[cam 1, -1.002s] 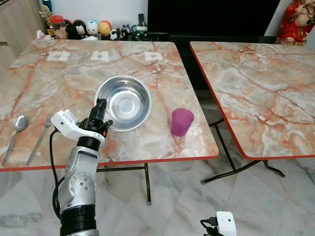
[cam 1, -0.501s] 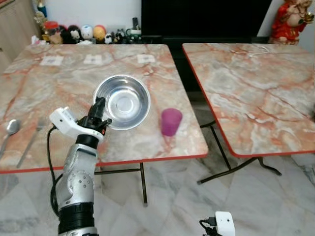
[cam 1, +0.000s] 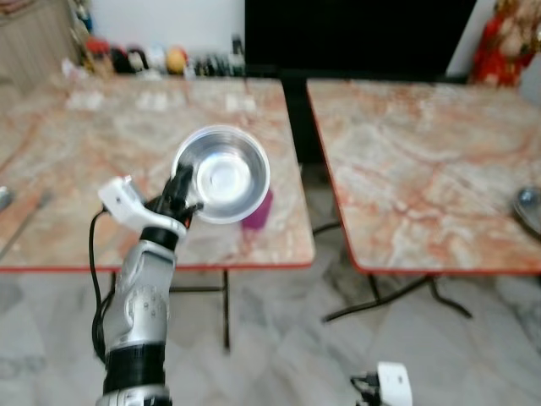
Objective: Setting the table
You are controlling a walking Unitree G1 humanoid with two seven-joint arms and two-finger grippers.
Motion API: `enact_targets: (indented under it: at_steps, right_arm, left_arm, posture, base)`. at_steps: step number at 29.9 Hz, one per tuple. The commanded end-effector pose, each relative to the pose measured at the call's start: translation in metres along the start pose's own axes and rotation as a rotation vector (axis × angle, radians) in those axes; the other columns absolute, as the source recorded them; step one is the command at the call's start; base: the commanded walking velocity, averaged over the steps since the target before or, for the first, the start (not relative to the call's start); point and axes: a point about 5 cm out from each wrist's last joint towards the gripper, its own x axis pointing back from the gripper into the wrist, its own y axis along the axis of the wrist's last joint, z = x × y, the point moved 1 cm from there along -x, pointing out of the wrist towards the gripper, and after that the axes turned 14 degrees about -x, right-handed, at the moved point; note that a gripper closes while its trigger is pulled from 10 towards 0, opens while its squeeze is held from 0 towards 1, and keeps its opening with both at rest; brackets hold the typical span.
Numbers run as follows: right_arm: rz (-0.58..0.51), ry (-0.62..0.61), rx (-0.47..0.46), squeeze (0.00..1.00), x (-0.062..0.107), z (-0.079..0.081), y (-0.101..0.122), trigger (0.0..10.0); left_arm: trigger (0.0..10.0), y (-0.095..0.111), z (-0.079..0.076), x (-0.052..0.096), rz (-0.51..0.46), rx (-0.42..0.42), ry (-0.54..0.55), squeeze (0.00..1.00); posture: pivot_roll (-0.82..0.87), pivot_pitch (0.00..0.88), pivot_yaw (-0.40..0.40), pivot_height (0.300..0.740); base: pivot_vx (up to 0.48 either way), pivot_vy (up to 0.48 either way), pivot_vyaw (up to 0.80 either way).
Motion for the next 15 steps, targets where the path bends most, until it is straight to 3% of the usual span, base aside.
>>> enact_targets:
  at_steps: [1, 15]
  right_arm:
    - [0.004, 0.008, -0.011, 0.0, 0.0, 0.0036, -0.0023, 10.0]
    - [0.005, 0.006, -0.002, 0.0, 0.0002, 0.0025, -0.0023, 10.0]
  left_arm:
    - [10.0, 0.0078, -0.0004, -0.0032, -0.028, -0.014, 0.0, 0.0]
    - [10.0, 0.0084, -0.0079, -0.004, -0.031, -0.018, -0.02, 0.0]
  posture:
    - [0.1, 0.0, -0.07, 0.74]
    - [0.09, 0.0, -0.073, 0.74]
  base:
    - [0.0, -0.446, 0.0]
    - [0.0, -0.445, 0.0]
